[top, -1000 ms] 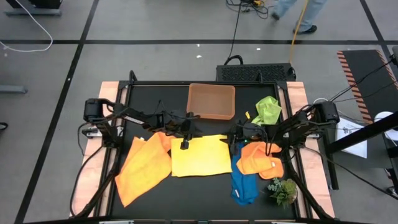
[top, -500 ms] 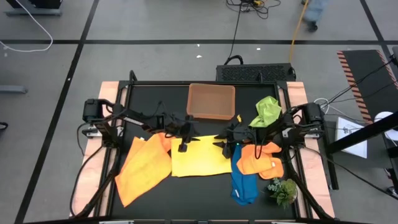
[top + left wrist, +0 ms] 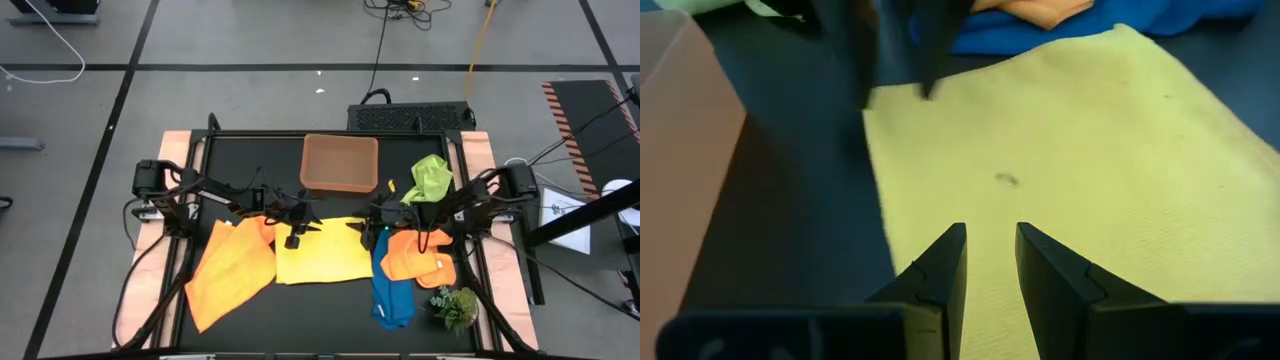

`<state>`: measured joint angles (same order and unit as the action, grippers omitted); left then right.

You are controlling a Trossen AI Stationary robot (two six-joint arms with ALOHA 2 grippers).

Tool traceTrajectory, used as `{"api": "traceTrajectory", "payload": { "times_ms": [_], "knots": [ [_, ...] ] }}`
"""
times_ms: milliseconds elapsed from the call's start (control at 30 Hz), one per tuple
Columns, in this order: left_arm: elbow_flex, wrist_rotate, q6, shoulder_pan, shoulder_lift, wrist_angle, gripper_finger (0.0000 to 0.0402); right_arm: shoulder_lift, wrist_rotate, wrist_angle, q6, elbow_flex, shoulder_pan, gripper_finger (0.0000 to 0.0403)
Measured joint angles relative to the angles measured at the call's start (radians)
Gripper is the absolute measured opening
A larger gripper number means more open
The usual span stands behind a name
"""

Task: Fold microfiber towels
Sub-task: Fold the yellow towel

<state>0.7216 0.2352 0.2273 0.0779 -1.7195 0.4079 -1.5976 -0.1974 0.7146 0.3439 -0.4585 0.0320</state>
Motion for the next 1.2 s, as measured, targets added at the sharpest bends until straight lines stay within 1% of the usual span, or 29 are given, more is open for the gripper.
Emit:
{"api": "traceTrajectory", "payload": {
  "times_ms": [133,400,633,767,800,900,967,1000,1067,1200],
  "knots": [
    [0.0,0.0,-0.004,-0.011,0.0,0.007,0.0093,0.064,-0.056,-0.092,0.032,0.028,-0.005,0.0146],
    [0.0,0.001,-0.035,-0.039,0.0,0.056,0.0093,0.065,-0.064,-0.084,0.09,0.075,-0.009,0.0146],
    [0.0,0.002,-0.072,-0.082,0.0,0.068,0.0093,0.066,-0.06,0.059,0.064,0.107,0.01,0.0146],
    [0.0,0.002,-0.073,-0.108,0.0,0.076,0.0093,0.065,-0.057,0.059,0.061,0.108,0.009,0.0148],
    [0.0,0.002,-0.073,-0.115,0.0,0.083,0.0093,0.065,-0.039,0.06,0.062,0.108,0.009,0.015],
    [0.0,0.001,-0.072,-0.14,0.0,0.118,0.0093,0.065,-0.01,0.062,0.063,0.108,0.01,0.0163],
    [0.0,0.001,-0.064,-0.153,0.0,0.126,0.0093,0.066,-0.011,0.06,0.063,0.108,0.009,0.0173],
    [0.0,-0.005,-0.06,-0.159,0.0,0.129,0.0093,0.065,-0.011,0.058,0.063,0.108,0.009,0.0178],
    [0.0,-0.054,-0.06,-0.172,0.0,0.135,0.0101,0.065,-0.013,0.053,0.063,0.108,0.009,0.0188],
    [0.0,-0.136,-0.067,-0.195,0.0,0.136,0.0142,0.065,-0.017,0.034,0.062,0.108,0.009,0.02]
  ]
}}
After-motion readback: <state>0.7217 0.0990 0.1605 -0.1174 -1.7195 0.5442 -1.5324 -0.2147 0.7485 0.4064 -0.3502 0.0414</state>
